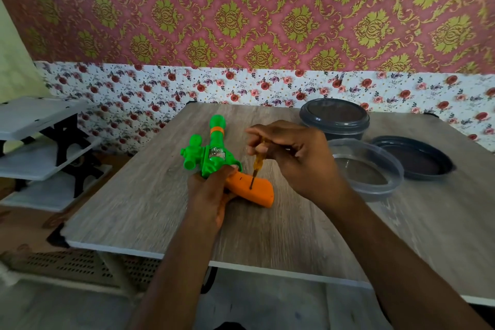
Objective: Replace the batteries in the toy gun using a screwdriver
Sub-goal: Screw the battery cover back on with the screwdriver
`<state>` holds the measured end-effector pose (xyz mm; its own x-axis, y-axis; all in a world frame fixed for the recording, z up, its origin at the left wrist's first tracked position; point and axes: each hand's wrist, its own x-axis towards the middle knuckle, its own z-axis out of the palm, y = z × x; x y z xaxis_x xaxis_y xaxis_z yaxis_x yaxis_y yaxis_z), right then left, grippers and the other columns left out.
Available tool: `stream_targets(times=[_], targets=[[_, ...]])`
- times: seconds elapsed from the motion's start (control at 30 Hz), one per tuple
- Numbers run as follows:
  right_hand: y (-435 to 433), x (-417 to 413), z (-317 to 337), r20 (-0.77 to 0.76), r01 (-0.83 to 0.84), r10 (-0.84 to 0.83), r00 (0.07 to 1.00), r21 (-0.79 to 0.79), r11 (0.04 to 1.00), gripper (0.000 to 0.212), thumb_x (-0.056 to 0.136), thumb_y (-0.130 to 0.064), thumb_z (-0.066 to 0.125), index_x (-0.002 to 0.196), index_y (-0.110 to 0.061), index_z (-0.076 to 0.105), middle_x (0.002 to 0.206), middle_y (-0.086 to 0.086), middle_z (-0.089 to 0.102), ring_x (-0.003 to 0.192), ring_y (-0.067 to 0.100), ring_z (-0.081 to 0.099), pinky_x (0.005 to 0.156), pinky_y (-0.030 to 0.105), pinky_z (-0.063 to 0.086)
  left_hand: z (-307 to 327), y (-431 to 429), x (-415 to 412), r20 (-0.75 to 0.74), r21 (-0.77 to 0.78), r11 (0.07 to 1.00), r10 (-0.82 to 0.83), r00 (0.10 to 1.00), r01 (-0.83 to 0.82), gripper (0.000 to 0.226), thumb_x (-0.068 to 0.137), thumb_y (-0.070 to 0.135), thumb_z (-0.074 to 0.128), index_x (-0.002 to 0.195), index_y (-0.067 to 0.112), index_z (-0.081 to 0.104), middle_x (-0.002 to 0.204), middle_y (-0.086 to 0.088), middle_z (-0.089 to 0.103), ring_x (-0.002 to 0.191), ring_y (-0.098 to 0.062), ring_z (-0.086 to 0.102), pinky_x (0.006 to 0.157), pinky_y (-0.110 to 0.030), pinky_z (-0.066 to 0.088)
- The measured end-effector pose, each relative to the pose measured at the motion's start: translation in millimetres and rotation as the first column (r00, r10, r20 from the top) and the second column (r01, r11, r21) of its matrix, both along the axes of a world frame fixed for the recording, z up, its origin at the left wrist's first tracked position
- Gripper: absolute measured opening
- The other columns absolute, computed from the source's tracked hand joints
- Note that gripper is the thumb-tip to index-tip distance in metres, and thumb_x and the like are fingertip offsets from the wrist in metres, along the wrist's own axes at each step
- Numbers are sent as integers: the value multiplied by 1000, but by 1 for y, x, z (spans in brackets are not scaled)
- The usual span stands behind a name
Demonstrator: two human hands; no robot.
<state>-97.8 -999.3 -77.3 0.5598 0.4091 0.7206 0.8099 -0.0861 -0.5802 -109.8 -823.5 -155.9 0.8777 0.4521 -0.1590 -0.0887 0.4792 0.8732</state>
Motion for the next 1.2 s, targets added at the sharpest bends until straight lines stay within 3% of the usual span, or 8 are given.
stream_targets(times=[0.13, 0.3, 0.37, 0.5, 0.67, 0.87, 1.07, 1.2], targets=[[4, 3, 3, 123, 184, -180, 976, -19, 983, 37, 86, -25, 79, 118, -8, 76, 85, 5, 66, 73, 17, 66, 67, 41, 56, -1, -1, 0, -3, -7, 1000, 2, 1000, -2, 43, 80, -1, 76, 121, 1, 66, 104, -22, 70, 91, -28, 69, 66, -44, 63], [-1, -2, 3, -18, -27, 26, 1000, -66, 997, 29, 97, 6, 59, 122, -2, 72, 115, 8, 74, 110, 17, 72, 95, 40, 60, 2, -1, -1, 23, -8, 1000, -20, 1000, 20, 39, 82, -2, 74, 119, -1, 66, 101, -22, 71, 87, -26, 69, 67, -46, 63], [-1, -3, 4, -70, -57, 54, 996, -38, 998, 28, 97, 5, 60, 119, -7, 74, 107, 9, 76, 101, 22, 75, 89, 47, 62, 2, 0, -1, 18, -11, 1000, -16, 1000, 16, 34, 83, -2, 73, 115, 3, 67, 98, -18, 70, 86, -25, 69, 63, -42, 63], [5, -2, 4, 151, 153, -144, 978, -53, 987, 31, 88, -23, 77, 116, -9, 76, 90, 8, 74, 79, 19, 74, 71, 40, 62, -1, 0, 0, 7, -14, 1000, -14, 1000, 14, 37, 81, -1, 75, 117, 2, 68, 109, -24, 71, 90, -28, 69, 66, -44, 62], [6, -3, -2, 97, 33, -33, 995, 8, 999, 23, 98, -6, 63, 117, 2, 73, 111, 11, 71, 102, 20, 72, 87, 40, 60, 2, -1, -3, 18, -16, 1000, -18, 1000, 18, 37, 84, -2, 72, 121, -2, 66, 102, -21, 69, 92, -30, 67, 61, -40, 63], [12, -2, -3, 164, 142, -149, 975, 51, 989, 30, 94, -11, 69, 123, -4, 72, 82, 11, 53, 75, 18, 56, 63, 34, 47, 1, -2, -1, 15, -18, 1000, -9, 1000, 9, 41, 82, -2, 74, 122, -2, 65, 118, -29, 68, 96, -33, 69, 64, -42, 63], [11, -7, -2, -42, -69, 69, 997, 18, 997, 38, 95, 14, 53, 125, -3, 69, 123, 10, 71, 119, 16, 68, 99, 33, 56, -1, -1, -1, 14, -9, 1000, -12, 1000, 12, 38, 80, -1, 75, 118, -5, 67, 115, -33, 68, 94, -35, 69, 69, -46, 63], [12, -8, -1, -48, -13, 15, 999, 49, 999, 37, 92, 11, 63, 125, -4, 70, 111, 10, 75, 105, 20, 74, 91, 42, 61, 1, -1, -1, 13, -15, 1000, -16, 1000, 16, 39, 81, -2, 75, 119, -1, 67, 106, -26, 70, 91, -31, 69, 64, -42, 63]])
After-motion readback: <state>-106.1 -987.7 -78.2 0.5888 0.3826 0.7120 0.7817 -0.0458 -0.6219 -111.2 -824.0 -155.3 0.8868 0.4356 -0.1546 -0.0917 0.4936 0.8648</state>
